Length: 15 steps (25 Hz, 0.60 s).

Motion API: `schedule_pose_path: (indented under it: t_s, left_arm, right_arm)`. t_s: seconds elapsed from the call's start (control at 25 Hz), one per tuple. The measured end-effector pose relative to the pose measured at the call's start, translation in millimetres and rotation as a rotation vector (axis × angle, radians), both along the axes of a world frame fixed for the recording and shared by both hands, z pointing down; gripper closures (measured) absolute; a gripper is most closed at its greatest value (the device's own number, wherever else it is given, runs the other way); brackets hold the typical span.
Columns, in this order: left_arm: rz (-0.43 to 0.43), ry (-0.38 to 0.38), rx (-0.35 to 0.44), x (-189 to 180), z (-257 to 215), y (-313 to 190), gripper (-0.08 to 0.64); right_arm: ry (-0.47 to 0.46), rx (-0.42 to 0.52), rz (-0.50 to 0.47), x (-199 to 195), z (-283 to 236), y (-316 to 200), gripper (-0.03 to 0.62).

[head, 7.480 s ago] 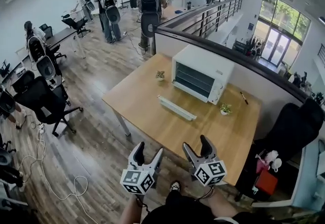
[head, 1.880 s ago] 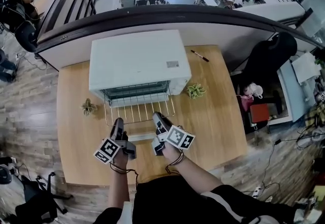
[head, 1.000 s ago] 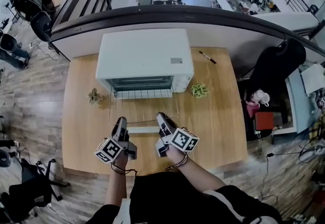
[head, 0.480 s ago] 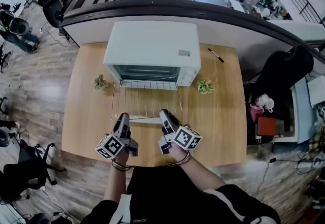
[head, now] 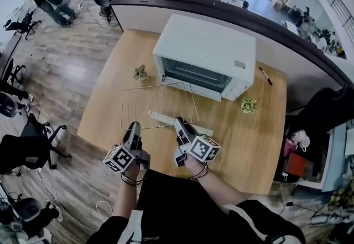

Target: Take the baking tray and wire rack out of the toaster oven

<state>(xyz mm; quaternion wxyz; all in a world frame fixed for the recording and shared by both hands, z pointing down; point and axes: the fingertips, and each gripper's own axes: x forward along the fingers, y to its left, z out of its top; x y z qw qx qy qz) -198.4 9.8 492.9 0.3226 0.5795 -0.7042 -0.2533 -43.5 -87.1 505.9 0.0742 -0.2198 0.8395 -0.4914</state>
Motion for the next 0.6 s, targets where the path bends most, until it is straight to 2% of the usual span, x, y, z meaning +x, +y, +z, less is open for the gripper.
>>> schedule_pose_path:
  t_s: [0.28,0.6]
  left_arm:
    - [-0.169,0.025,-0.008,-50.4,13.6,64.0,0.476]
    - [-0.266,0.083,-0.027,-99.8,38.8,106.5,0.476]
  right_arm:
    - [0.033,-0.011,-0.177,-69.7,12.0,38.1,0.509]
    - [0.09,-0.036,-0.283,-132.7,34.6,68.5,0.509]
